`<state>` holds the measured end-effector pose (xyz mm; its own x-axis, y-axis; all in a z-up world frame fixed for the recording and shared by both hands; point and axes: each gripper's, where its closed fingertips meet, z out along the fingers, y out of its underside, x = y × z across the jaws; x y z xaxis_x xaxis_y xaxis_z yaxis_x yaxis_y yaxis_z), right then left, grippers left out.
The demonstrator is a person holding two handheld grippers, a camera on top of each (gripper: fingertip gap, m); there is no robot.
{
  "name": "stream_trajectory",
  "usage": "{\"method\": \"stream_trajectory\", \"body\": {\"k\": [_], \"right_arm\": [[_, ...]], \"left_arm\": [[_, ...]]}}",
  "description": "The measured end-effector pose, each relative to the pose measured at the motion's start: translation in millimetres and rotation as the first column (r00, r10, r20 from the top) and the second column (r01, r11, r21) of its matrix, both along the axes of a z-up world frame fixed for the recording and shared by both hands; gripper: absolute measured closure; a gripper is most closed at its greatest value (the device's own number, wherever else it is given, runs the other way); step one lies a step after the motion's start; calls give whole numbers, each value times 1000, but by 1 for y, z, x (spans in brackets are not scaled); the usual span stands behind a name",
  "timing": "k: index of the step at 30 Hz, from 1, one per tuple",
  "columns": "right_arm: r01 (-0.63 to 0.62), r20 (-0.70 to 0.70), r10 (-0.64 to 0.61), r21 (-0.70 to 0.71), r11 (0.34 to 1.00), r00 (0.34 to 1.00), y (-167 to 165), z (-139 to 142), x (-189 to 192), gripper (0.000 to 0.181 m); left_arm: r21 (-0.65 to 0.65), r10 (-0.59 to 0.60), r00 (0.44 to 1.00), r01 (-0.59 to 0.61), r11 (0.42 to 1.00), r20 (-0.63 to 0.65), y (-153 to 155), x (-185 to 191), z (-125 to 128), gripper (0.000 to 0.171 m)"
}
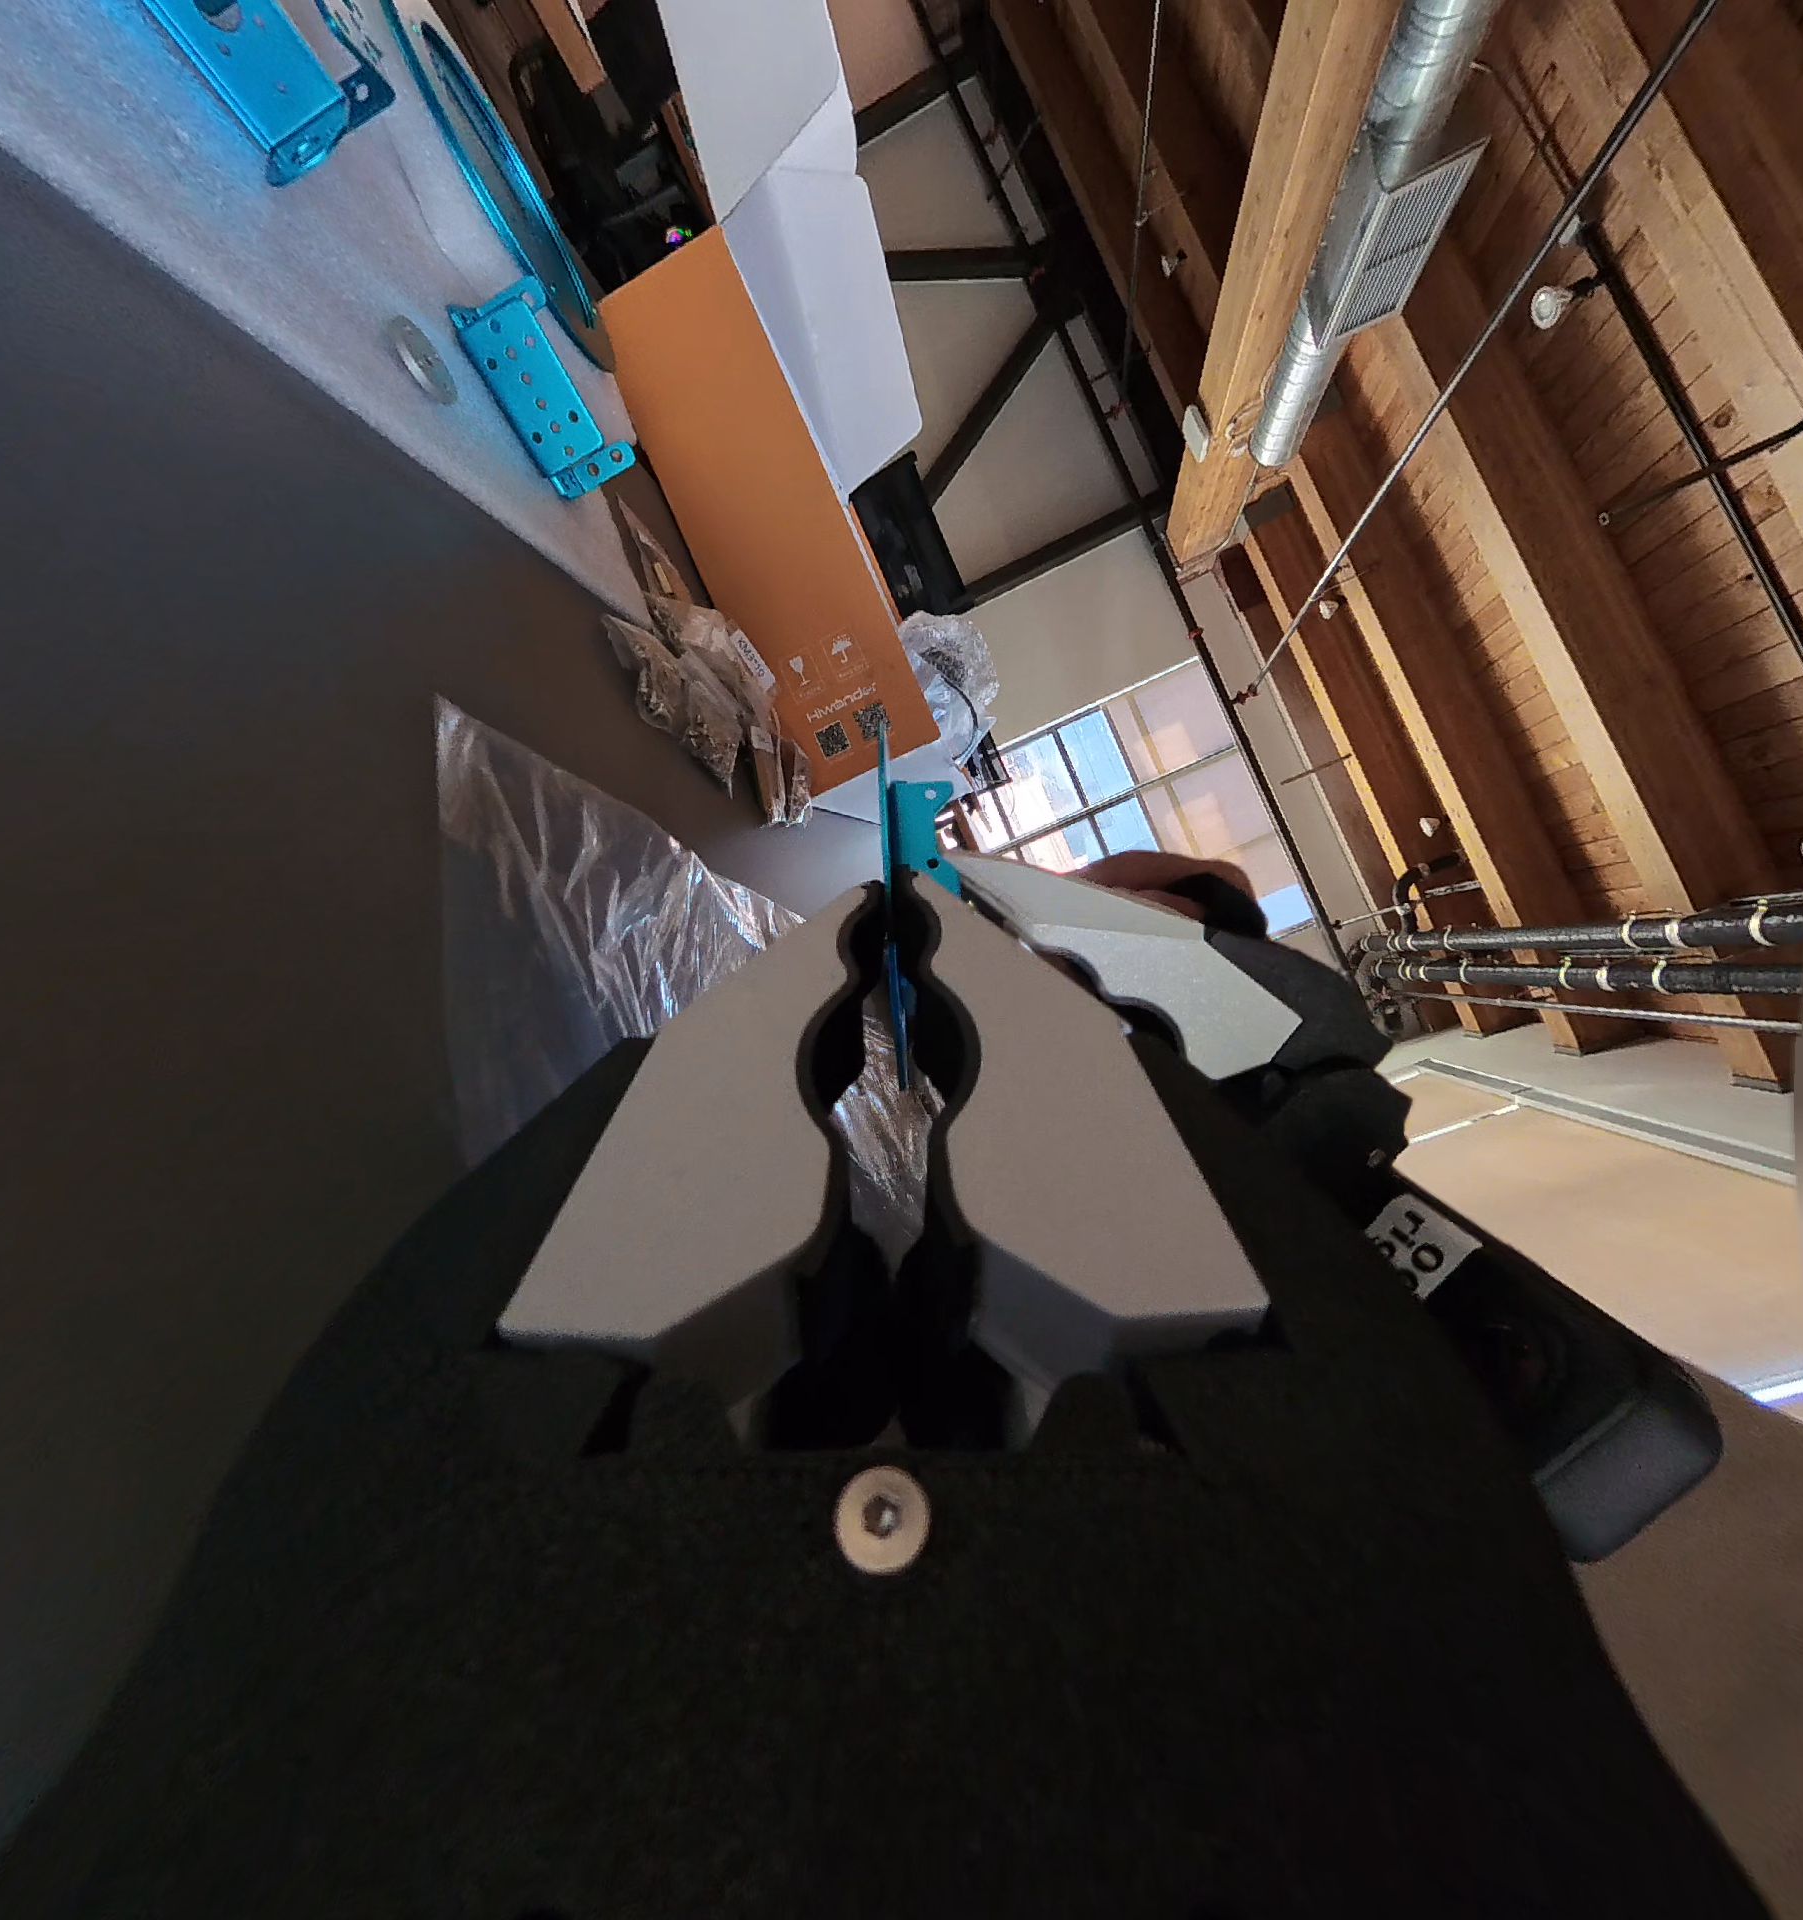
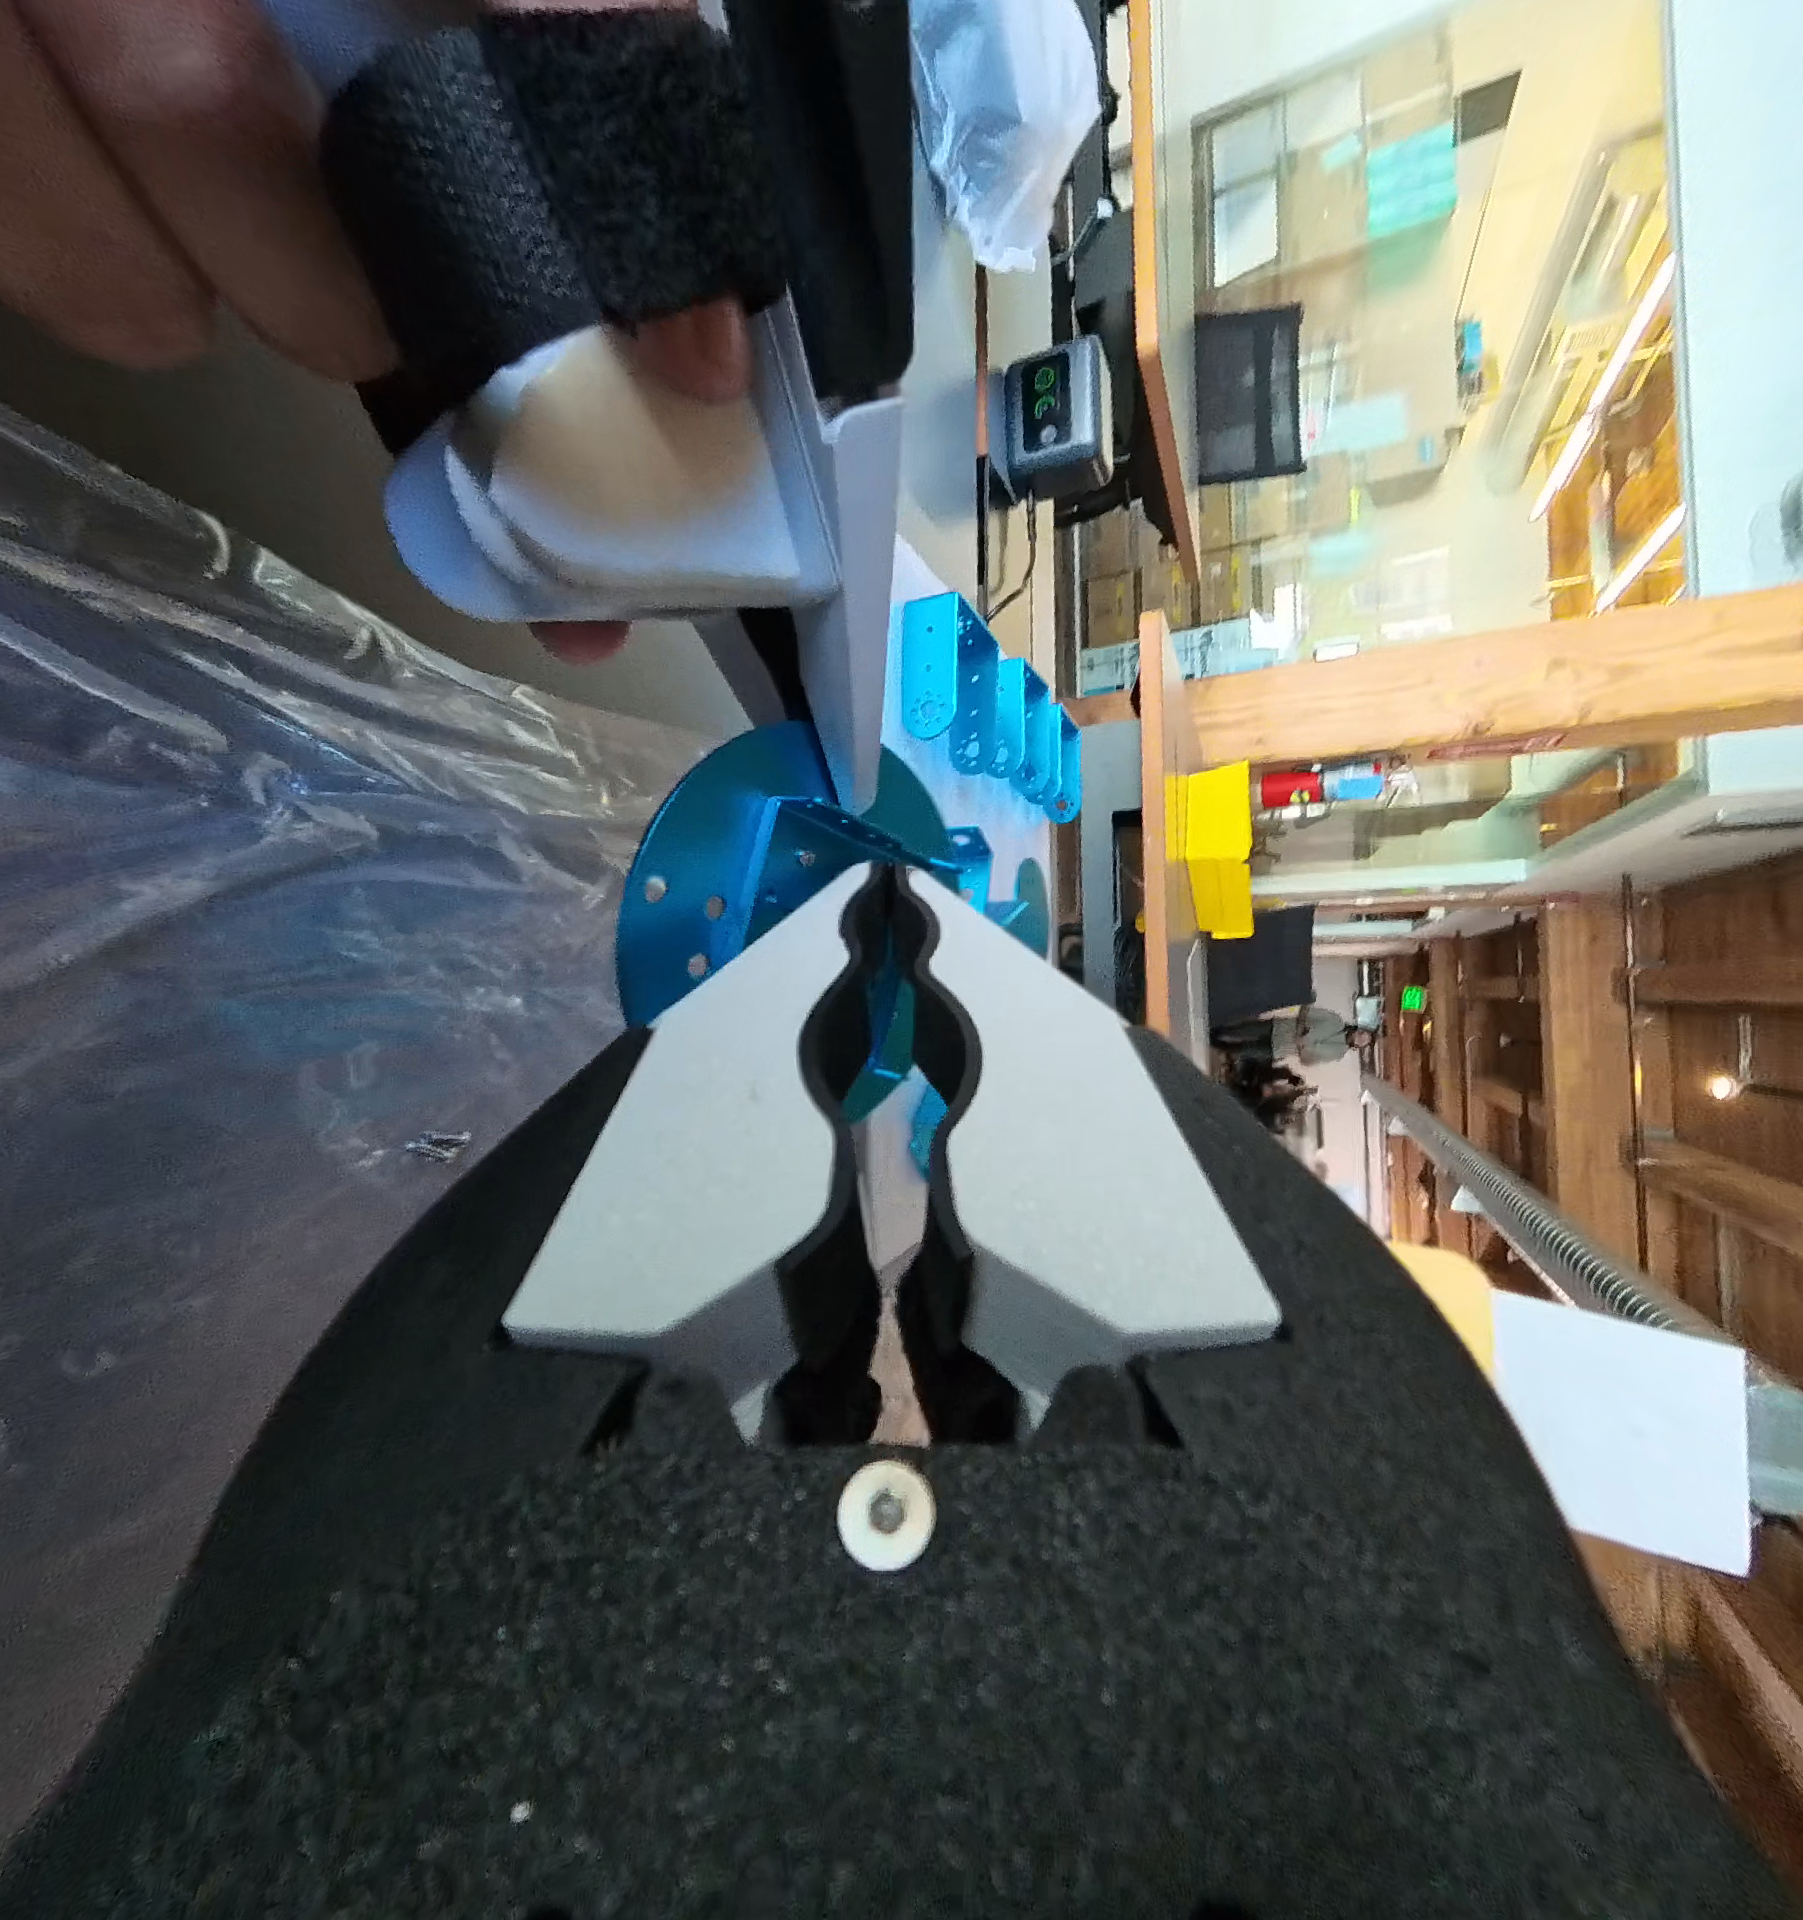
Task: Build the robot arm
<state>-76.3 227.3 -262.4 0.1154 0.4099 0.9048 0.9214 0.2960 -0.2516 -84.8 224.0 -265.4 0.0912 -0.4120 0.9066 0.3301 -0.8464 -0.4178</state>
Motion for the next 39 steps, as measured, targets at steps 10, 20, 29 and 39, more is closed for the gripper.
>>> {"method": "stream_trajectory", "body": {"k": [10,20,29,39], "right_arm": [[46,35,-46,4,999,998,-1,-6,-2,181],[52,57,-53,15,999,997,1,-7,0,181],[54,76,-55,26,998,996,1,-9,1,181],[49,81,-49,-1,999,996,-4,-8,-1,181]], "left_arm": [[-68,3,1000,-2,998,16,0,-2,-5,171],[-86,-10,1000,12,996,21,0,-2,-6,171],[-91,-11,1000,13,996,19,0,-1,-7,171],[-79,-20,1000,20,997,9,-2,0,-7,171]]}}
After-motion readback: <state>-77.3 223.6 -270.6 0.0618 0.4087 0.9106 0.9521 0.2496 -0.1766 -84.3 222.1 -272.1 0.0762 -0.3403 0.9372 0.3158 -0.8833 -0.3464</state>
